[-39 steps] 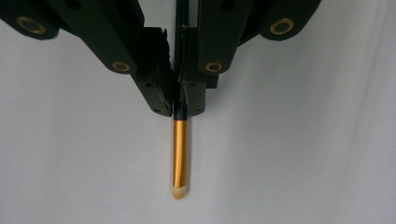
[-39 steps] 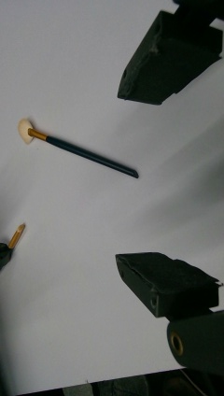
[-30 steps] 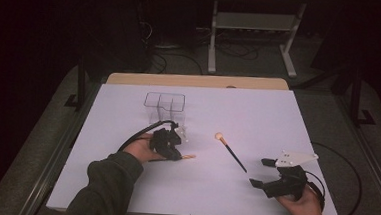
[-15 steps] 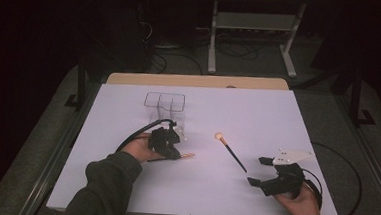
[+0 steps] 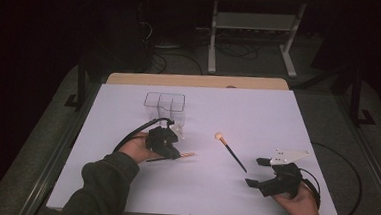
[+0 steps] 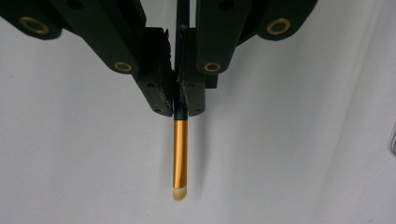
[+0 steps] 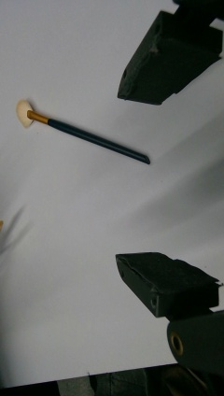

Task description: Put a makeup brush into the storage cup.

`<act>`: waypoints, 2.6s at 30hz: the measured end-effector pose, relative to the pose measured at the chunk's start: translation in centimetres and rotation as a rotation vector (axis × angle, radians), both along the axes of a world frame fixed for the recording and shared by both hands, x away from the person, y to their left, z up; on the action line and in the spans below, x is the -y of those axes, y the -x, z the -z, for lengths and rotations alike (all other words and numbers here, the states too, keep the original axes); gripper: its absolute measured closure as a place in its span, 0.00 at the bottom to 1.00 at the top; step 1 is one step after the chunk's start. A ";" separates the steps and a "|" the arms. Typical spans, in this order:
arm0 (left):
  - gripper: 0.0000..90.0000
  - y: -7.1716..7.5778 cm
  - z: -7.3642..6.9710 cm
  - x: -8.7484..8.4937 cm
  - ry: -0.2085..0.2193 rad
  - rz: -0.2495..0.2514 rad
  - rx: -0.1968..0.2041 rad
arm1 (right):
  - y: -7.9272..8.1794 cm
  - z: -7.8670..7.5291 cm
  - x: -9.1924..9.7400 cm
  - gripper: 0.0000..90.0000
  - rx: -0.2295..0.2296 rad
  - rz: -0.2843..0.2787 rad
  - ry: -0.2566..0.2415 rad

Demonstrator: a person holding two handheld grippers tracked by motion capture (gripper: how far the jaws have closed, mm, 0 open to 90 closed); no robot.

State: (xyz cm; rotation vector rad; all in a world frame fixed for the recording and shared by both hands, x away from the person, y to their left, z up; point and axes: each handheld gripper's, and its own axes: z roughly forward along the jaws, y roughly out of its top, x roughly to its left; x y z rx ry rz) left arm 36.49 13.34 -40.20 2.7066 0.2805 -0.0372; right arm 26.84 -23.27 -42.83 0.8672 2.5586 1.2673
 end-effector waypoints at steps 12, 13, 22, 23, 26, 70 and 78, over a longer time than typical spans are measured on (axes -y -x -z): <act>0.93 0.8 -1.3 -0.6 0.046 0.000 0.013 | -0.1 -0.5 -0.4 0.19 -0.008 -0.017 -0.022; 0.93 0.9 -1.4 -0.6 0.050 -0.001 0.012 | -0.1 -0.6 -0.4 0.19 -0.007 -0.017 -0.022; 0.93 1.7 -2.7 -1.2 0.098 0.005 0.030 | -0.3 -1.1 -1.2 0.20 -0.025 -0.027 -0.025; 0.93 1.8 -2.8 -1.2 0.100 0.007 0.036 | -0.4 -1.2 -1.3 0.20 -0.027 -0.030 -0.026; 0.93 2.0 -3.1 -1.4 0.113 0.007 0.038 | -0.6 -1.4 -1.6 0.20 -0.028 -0.035 -0.026; 0.93 4.8 -5.4 -1.2 0.213 0.066 0.073 | -3.4 -4.3 -8.1 0.30 -0.063 -0.237 -0.062; 0.93 5.1 -5.5 -0.6 0.214 0.083 0.075 | -3.6 -4.7 -9.3 0.33 -0.081 -0.282 -0.058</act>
